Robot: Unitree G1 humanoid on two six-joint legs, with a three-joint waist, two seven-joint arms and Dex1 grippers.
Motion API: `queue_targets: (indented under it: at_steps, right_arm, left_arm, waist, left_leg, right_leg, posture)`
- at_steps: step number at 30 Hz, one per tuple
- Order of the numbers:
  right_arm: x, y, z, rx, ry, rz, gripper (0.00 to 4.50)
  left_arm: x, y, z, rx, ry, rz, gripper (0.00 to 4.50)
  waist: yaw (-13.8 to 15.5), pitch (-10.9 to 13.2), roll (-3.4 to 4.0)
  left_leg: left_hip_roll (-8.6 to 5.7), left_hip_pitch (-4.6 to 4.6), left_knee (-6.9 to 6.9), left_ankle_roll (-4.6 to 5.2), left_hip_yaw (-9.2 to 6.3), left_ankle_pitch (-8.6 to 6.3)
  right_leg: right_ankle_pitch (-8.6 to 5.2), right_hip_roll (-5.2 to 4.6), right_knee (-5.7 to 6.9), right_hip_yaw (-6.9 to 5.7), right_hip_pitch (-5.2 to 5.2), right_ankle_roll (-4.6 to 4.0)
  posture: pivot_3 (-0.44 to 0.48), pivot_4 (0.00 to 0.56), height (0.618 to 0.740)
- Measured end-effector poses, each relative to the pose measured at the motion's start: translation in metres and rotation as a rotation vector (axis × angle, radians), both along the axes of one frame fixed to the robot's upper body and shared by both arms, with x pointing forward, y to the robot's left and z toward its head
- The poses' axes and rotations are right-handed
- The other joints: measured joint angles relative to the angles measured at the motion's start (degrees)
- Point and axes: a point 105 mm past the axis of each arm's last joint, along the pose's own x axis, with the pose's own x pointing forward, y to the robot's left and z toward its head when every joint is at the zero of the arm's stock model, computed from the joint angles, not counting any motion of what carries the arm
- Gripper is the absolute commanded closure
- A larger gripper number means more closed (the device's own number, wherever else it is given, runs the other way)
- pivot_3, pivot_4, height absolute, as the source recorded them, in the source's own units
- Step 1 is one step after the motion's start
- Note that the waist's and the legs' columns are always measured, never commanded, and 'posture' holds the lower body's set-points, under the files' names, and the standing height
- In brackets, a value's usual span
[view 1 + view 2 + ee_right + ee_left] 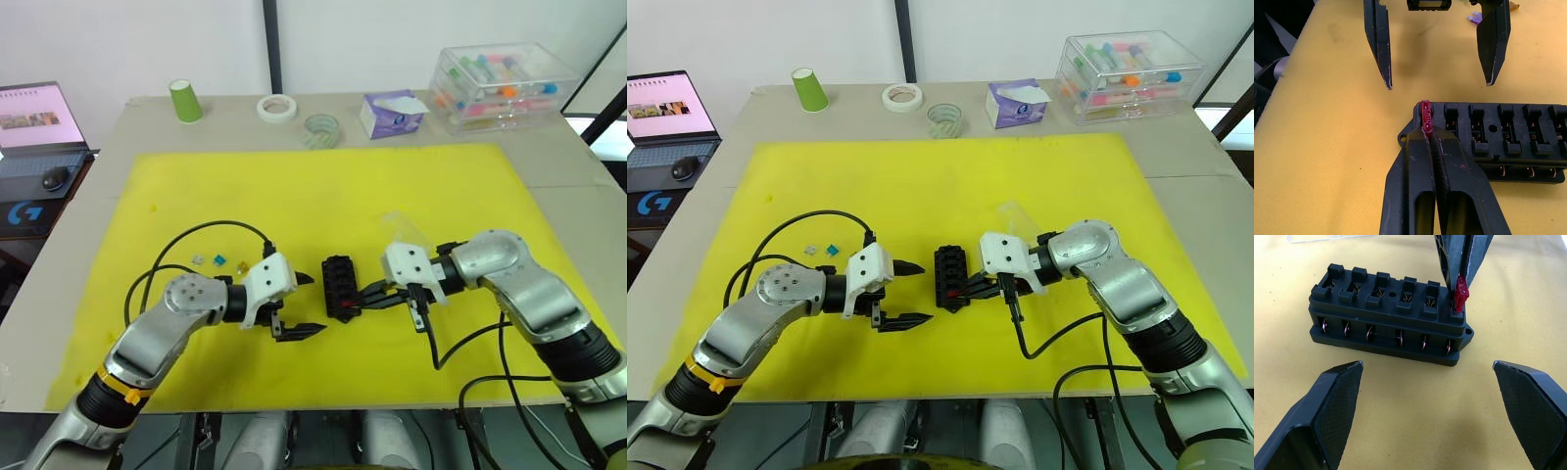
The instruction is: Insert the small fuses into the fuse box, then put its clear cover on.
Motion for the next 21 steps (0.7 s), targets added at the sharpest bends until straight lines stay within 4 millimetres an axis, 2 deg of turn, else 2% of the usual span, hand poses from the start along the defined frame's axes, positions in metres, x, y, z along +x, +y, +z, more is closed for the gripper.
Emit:
queue_targets:
  at_steps: [10,13,15,21]
  right_arm:
    - [0.0000,-0.0002,-0.0004,-0.001,0.007,-0.004,4.50]
    - [0.0000,-0.0002,-0.0004,-0.001,0.010,-0.006,3.77]
    - [0.0002,-0.0005,-0.0013,-0.008,0.010,-0.009,3.12]
    - [-0.0006,0.0004,-0.0006,-0.011,0.008,-0.007,3.12]
  left_arm:
    - [0.0002,-0.0005,0.0001,-0.003,-0.001,0.002,0.04]
    - [0.0003,-0.0006,0.0002,-0.003,-0.001,0.002,0.00]
    - [0.0003,-0.0006,0.0001,-0.003,-0.001,0.002,0.00]
    - [0.0001,-0.0015,0.0003,-0.007,0.000,0.001,0.00]
  waist:
    - [0.0,0.0,0.00]
    - [0.0,0.0,0.00]
    - [0.0,0.0,0.00]
    - [0.0,0.0,0.00]
  left_leg:
    - [0.00,0.00,0.00,0.00,0.00,0.00]
    - [0.00,0.00,0.00,0.00,0.00,0.00]
    - [0.00,0.00,0.00,0.00,0.00,0.00]
    - [0.00,0.00,0.00,0.00,0.00,0.00]
  right_leg:
    - [0.00,0.00,0.00,0.00,0.00,0.00]
    - [0.00,0.00,0.00,0.00,0.00,0.00]
    - [0.00,0.00,0.00,0.00,0.00,0.00]
    - [0.00,0.00,0.00,0.00,0.00,0.00]
  posture:
    - [0.000,0.150,0.740]
    - [0.000,0.150,0.740]
    - [0.000,0.150,0.740]
    - [0.000,0.150,0.740]
